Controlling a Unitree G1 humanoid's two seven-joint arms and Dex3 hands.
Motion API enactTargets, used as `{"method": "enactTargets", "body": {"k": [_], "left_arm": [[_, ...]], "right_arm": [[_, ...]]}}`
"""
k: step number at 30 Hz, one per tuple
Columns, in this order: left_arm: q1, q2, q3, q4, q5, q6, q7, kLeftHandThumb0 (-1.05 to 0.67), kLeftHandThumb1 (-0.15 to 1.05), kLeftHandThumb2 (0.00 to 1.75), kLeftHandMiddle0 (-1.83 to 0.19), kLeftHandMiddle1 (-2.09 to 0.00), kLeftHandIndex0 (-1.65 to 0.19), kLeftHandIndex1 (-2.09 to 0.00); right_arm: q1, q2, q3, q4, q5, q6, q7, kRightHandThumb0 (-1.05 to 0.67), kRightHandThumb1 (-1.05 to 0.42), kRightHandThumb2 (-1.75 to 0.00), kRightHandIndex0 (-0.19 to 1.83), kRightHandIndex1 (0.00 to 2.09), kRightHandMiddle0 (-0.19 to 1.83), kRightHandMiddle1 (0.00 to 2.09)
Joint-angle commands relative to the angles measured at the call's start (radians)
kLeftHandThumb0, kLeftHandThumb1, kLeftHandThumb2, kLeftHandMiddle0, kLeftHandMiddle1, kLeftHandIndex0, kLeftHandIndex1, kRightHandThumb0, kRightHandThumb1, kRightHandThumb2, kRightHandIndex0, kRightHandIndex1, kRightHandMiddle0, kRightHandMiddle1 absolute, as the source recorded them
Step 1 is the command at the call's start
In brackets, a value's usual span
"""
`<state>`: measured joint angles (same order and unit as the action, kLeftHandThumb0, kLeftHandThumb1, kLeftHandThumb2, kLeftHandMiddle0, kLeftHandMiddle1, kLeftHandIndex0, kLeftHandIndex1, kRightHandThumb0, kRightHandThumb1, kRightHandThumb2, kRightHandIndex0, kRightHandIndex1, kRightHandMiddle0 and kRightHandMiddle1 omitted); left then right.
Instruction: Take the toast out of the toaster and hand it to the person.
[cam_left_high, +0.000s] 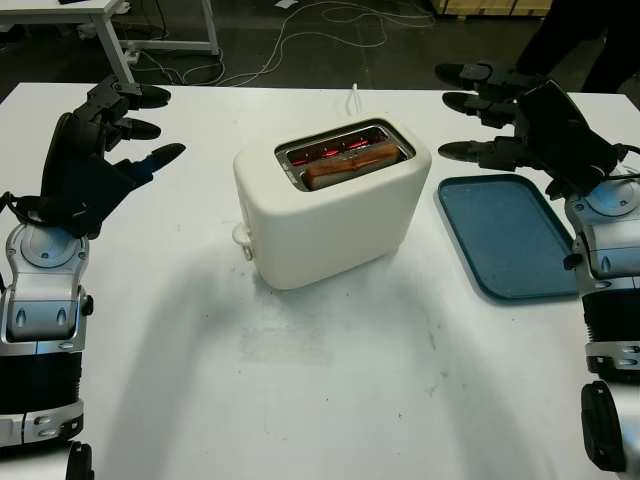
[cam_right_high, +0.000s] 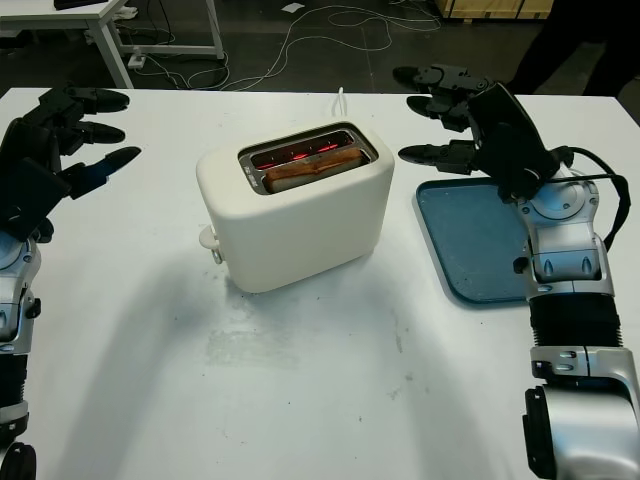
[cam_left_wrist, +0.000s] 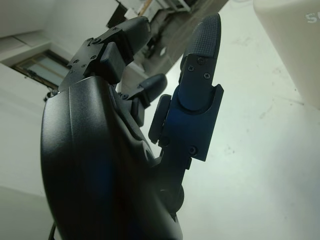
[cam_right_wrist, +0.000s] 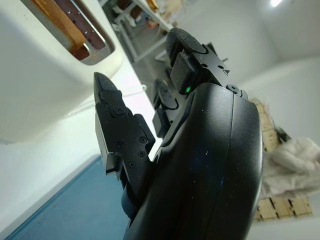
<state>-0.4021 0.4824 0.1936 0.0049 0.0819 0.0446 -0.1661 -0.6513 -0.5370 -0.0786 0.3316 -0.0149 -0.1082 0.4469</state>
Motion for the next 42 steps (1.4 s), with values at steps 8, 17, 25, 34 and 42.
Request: {"method": "enactTargets", "body": {"k": [8,17,25,34,42], "left_arm": [[0.005,0.006,-0.006,-0.007,0.005,-0.002,-0.004,-0.6,0.92,0.03,-0.21,-1.11,-0.26,-0.87],[-0.012,0.01,-0.007,0.007,-0.001,-0.013,-0.014,-0.57,0.91,0.02,-0.22,-1.14,-0.26,-0.9],[-0.005,0.012,-0.011,-0.001,0.015,-0.018,-0.011,-0.54,0.91,0.01,-0.21,-1.15,-0.24,-0.91],[-0.005,0.015,-0.013,0.004,0.021,-0.032,-0.011,-0.55,0.92,0.01,-0.22,-1.15,-0.24,-0.92],[-0.009,0.013,-0.011,0.005,0.015,-0.026,-0.014,-0.55,0.92,0.02,-0.22,-1.14,-0.24,-0.92]], "right_arm": [[0.032,-0.006,-0.03,-0.017,0.014,-0.039,-0.01,-0.12,-0.79,0.0,0.51,0.08,0.51,0.03],[0.038,0.0,-0.034,-0.019,0.009,-0.041,-0.021,-0.14,-0.78,0.0,0.51,0.09,0.52,0.03],[0.037,0.0,-0.029,-0.021,0.011,-0.043,-0.017,-0.13,-0.77,0.0,0.51,0.1,0.52,0.03],[0.032,0.009,-0.033,-0.017,0.026,-0.042,-0.014,-0.13,-0.77,0.0,0.5,0.1,0.52,0.02],[0.031,0.004,-0.028,-0.03,0.011,-0.036,-0.023,-0.14,-0.77,0.0,0.51,0.11,0.53,0.02]]}}
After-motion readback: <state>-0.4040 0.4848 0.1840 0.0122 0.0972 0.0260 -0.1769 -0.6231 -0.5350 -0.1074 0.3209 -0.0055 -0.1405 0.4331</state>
